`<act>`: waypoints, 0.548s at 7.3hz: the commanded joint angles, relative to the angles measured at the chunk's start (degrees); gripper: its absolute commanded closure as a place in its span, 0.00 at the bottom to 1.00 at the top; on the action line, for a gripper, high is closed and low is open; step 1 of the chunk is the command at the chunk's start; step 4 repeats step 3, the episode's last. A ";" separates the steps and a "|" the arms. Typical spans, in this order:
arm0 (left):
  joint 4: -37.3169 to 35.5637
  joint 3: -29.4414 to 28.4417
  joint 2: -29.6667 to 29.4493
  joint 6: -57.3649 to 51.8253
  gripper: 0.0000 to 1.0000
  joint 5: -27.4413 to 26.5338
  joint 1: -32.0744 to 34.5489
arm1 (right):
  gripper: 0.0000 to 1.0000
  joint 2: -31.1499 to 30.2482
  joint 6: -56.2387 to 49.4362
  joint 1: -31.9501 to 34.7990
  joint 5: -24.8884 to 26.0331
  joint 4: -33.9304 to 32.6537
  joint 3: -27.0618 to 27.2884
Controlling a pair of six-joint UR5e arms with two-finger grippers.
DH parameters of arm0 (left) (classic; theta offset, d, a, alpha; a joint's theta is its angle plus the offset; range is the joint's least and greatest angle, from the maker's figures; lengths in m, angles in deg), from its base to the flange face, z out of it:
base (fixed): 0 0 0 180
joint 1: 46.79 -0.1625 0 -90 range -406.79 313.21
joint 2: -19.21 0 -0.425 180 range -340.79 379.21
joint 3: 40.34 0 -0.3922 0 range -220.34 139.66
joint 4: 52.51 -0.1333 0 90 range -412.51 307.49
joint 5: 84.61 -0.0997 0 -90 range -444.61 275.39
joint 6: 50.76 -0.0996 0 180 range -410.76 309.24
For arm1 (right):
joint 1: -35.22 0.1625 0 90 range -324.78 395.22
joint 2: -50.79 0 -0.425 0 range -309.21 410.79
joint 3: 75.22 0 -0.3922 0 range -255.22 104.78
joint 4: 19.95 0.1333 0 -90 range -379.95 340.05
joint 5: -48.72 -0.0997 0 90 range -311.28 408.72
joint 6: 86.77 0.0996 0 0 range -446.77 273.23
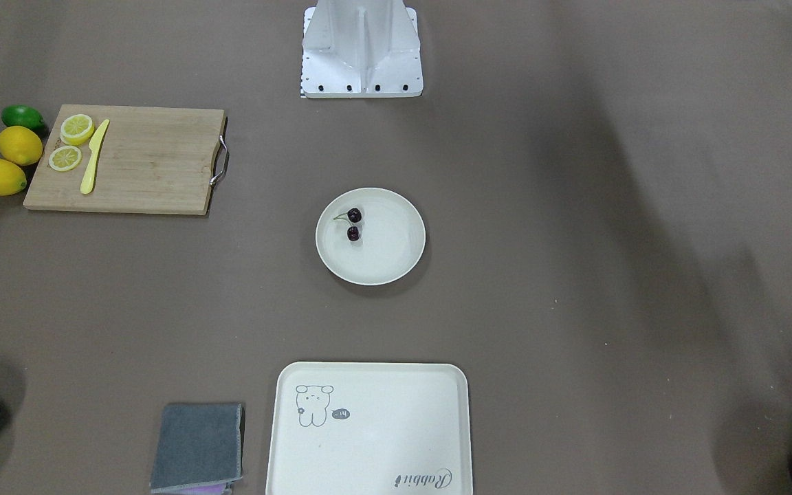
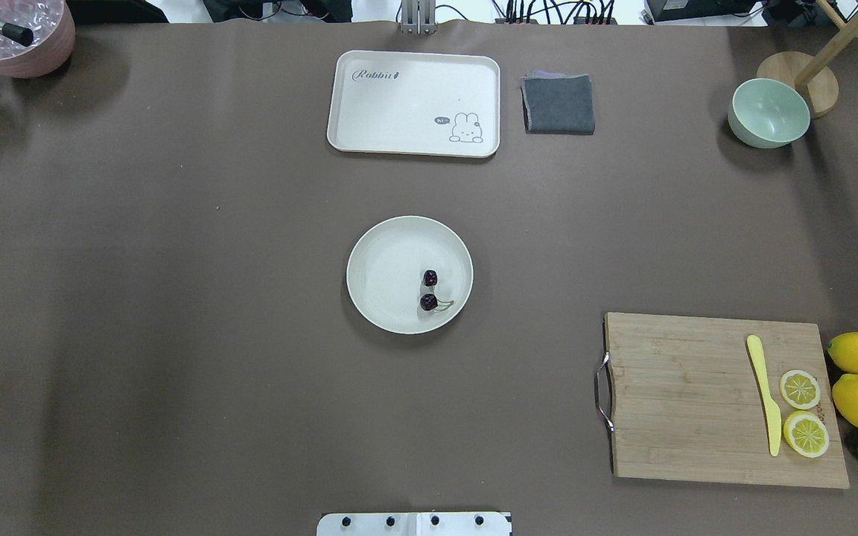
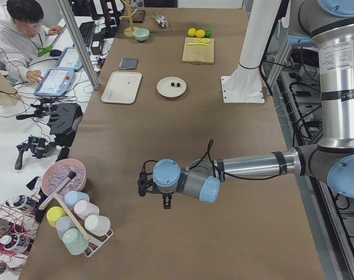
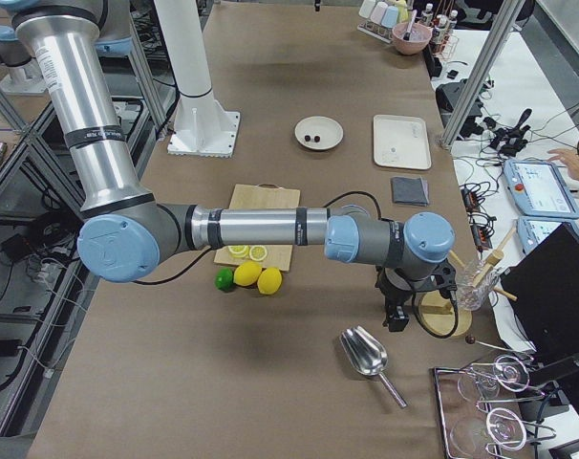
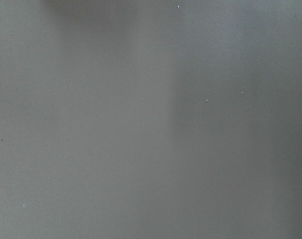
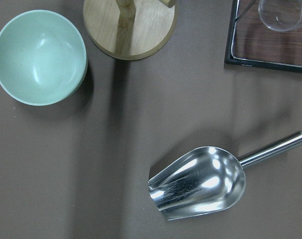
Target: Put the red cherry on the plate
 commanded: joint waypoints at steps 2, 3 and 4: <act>-0.25 1.09 0.27 -2.10 0.02 -3.62 0.54 | 0.00 -0.31 0.00 0.04 -0.08 -0.02 0.07; -0.16 1.26 0.27 -2.10 0.02 -3.63 0.54 | 0.00 -0.31 0.00 -0.04 -0.17 -0.02 0.07; -0.16 1.26 0.27 -2.10 0.02 -3.63 0.54 | 0.00 -0.31 0.00 -0.04 -0.17 -0.02 0.07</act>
